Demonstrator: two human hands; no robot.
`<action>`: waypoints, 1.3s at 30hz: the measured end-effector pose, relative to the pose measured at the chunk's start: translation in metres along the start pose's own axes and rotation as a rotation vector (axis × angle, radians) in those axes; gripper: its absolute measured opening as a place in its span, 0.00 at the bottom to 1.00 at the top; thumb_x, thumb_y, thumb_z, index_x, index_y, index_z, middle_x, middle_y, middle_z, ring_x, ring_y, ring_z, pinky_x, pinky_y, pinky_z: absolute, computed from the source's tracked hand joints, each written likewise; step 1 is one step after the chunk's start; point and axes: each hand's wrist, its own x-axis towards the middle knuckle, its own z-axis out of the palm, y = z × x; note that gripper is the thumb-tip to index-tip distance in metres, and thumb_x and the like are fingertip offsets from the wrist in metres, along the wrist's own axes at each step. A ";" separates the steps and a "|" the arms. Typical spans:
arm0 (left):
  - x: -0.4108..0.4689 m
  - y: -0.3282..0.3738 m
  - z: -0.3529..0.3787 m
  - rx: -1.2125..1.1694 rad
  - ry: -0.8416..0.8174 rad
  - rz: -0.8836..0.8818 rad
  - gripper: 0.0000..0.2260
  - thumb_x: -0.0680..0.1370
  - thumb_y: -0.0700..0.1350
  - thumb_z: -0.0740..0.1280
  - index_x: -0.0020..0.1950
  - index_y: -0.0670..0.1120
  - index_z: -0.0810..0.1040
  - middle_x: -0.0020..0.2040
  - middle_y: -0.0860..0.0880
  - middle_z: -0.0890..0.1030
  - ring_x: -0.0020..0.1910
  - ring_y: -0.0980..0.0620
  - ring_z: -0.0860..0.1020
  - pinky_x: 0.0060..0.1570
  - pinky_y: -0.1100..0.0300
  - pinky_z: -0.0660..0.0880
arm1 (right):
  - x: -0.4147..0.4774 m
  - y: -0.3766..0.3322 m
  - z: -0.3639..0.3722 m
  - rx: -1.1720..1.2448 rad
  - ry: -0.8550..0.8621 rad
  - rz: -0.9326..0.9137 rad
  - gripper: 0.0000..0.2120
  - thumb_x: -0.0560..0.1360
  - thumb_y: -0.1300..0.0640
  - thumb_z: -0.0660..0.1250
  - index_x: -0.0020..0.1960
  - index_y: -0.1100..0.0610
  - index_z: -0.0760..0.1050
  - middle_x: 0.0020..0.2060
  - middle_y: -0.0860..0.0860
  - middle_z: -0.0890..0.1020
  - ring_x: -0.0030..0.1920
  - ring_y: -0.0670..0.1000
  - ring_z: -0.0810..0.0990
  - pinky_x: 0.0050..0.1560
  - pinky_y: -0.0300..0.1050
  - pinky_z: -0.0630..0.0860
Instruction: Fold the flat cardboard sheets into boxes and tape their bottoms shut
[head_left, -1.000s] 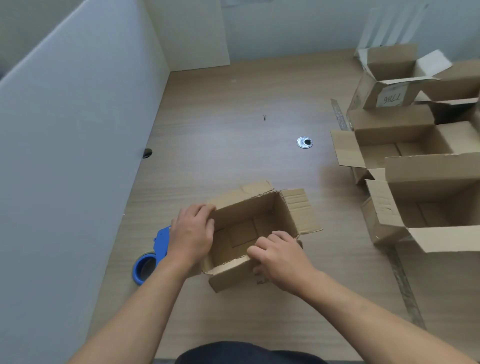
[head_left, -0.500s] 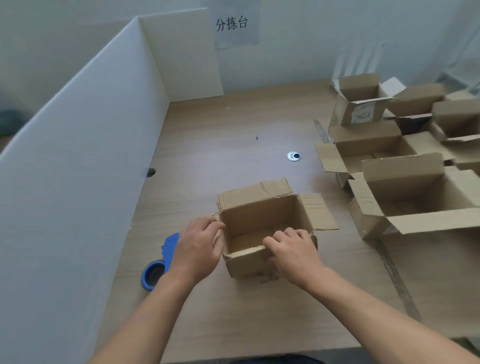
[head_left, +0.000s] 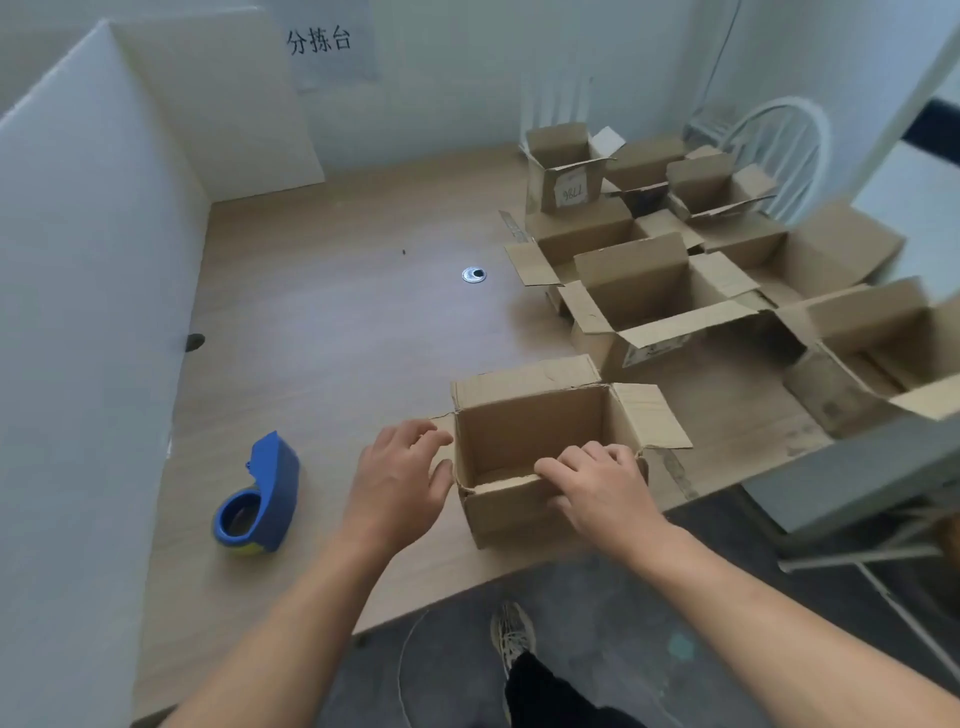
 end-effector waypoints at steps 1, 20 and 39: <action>0.001 0.008 0.003 -0.006 -0.007 0.020 0.16 0.76 0.50 0.62 0.59 0.47 0.82 0.58 0.50 0.79 0.57 0.45 0.76 0.54 0.49 0.74 | -0.010 0.007 -0.003 0.000 -0.005 0.020 0.22 0.60 0.52 0.82 0.50 0.47 0.77 0.39 0.46 0.78 0.40 0.53 0.77 0.44 0.52 0.73; 0.045 0.192 0.078 0.096 -0.162 0.079 0.16 0.82 0.52 0.59 0.68 0.53 0.75 0.66 0.55 0.75 0.65 0.51 0.71 0.64 0.53 0.65 | -0.094 0.213 -0.047 -0.036 -0.024 0.161 0.20 0.64 0.55 0.80 0.52 0.47 0.77 0.42 0.46 0.78 0.42 0.54 0.76 0.47 0.52 0.71; 0.047 0.266 0.105 0.034 -0.182 -0.241 0.15 0.82 0.48 0.61 0.68 0.51 0.75 0.66 0.53 0.75 0.63 0.51 0.73 0.62 0.55 0.70 | -0.058 0.308 -0.041 0.043 -0.424 0.100 0.20 0.79 0.54 0.63 0.69 0.47 0.67 0.69 0.50 0.67 0.73 0.54 0.61 0.75 0.59 0.51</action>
